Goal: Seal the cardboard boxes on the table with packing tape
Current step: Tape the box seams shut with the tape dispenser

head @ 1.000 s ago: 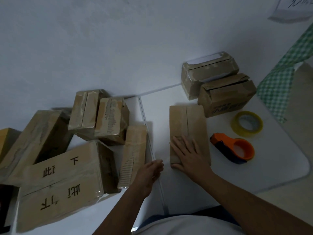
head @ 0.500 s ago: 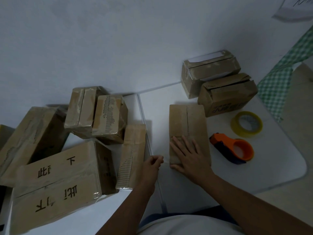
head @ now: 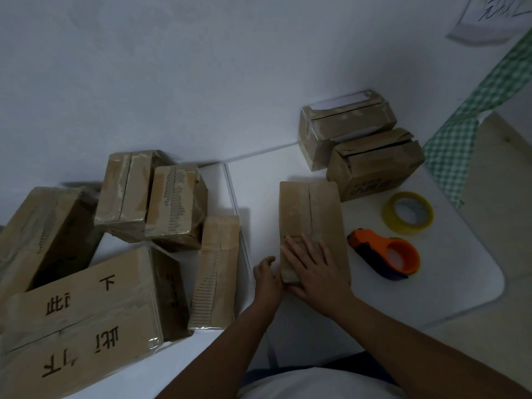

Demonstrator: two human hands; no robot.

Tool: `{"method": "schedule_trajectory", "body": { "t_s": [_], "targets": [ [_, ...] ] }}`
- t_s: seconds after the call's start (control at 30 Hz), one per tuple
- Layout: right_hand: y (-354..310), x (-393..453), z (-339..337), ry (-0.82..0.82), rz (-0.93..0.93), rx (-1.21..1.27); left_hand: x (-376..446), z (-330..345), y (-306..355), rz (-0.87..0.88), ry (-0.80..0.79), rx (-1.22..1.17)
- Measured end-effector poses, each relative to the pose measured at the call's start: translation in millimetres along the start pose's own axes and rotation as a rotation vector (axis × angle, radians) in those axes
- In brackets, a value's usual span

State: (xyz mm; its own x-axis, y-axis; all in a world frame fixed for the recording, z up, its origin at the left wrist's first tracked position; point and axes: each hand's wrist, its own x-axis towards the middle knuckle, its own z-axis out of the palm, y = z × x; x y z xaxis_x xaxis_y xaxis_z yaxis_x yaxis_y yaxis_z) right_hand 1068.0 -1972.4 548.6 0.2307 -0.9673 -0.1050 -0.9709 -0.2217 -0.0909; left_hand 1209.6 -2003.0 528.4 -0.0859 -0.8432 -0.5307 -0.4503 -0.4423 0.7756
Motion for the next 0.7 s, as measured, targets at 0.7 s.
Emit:
{"method": "schedule_trajectory", "body": {
  "t_s": [0.7],
  "targets": [
    [1.2,1.1,0.5,-0.046,0.008,0.029,-24.8,-52.0,14.7,0.347,-0.329,0.164]
  ]
}}
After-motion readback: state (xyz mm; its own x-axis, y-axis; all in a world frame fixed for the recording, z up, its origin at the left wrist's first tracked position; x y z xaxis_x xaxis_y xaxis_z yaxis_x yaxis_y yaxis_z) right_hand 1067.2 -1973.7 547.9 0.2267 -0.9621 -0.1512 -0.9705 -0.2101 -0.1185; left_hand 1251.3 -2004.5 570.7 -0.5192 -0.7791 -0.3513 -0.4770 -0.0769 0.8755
